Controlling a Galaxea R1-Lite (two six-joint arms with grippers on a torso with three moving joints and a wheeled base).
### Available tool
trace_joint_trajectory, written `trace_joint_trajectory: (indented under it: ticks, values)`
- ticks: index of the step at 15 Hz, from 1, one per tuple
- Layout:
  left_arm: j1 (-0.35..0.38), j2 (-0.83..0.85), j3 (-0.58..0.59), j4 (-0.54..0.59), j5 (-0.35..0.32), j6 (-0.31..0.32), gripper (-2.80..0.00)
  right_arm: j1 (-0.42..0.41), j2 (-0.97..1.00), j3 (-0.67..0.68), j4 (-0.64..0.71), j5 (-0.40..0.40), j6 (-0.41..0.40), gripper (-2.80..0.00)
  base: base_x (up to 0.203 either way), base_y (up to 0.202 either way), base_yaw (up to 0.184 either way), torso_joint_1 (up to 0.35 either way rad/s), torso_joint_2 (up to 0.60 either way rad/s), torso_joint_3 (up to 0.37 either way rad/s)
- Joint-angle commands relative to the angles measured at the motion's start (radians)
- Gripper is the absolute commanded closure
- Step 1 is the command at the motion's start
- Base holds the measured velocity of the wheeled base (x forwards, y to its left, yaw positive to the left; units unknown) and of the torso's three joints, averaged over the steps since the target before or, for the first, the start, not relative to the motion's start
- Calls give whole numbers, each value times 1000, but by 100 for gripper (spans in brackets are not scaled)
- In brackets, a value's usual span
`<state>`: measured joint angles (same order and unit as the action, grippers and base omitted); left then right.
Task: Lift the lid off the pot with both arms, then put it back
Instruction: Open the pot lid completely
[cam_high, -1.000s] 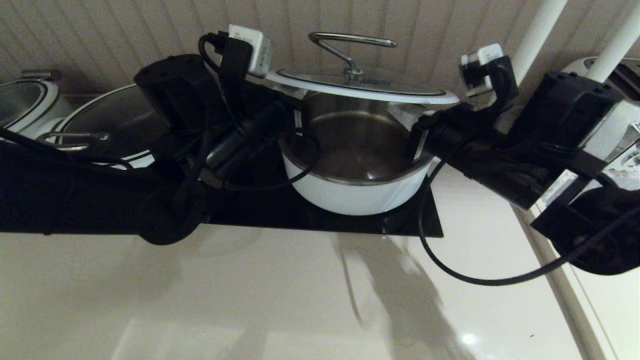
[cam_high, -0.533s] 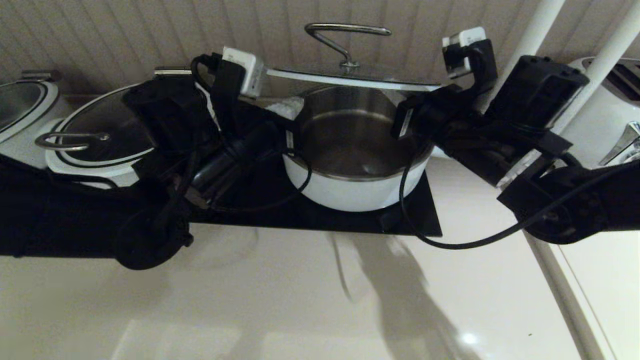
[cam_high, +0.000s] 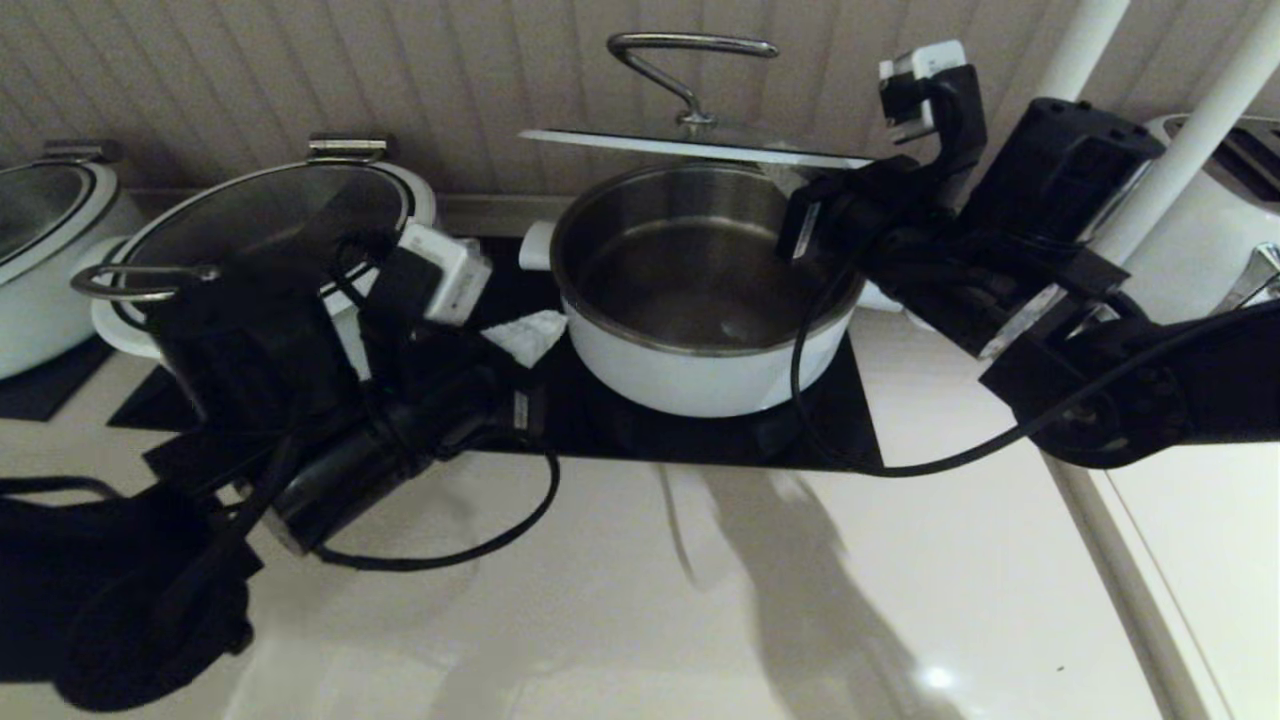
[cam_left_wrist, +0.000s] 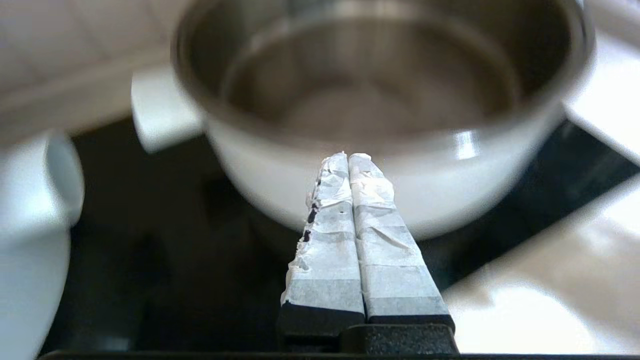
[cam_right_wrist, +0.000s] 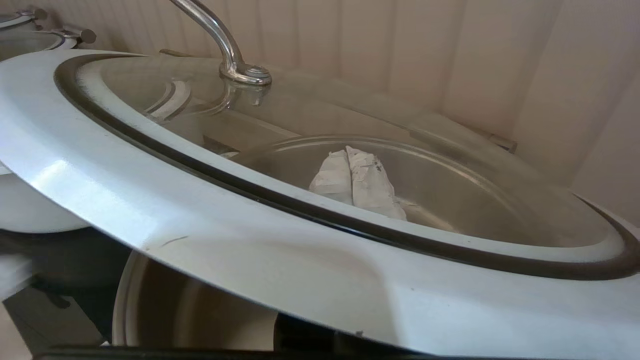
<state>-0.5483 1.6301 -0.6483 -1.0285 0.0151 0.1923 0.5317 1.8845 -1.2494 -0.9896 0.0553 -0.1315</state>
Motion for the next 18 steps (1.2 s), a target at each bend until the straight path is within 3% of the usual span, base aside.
trace_joint_trajectory:
  ticks: [1,5,13,16,18]
  values:
    - [3,-111,110,-3,28,5,0,-9,-2,-2,-8,0,0,0,0,0,0,0,0,0]
    - [44,-222,247,3,69,6,0,-19,-1,-13,-8,0,0,0,0,0,0,0,0,0]
    - [221,-501,567,12,74,3,0,-30,31,-80,-4,1,0,0,0,0,0,0,0,0]
    - [243,-640,636,83,112,0,0,-30,35,-97,-3,1,0,0,0,0,0,0,0,0]
    - [246,-771,643,206,132,-4,0,-36,46,-132,1,1,0,0,0,0,0,0,0,0]
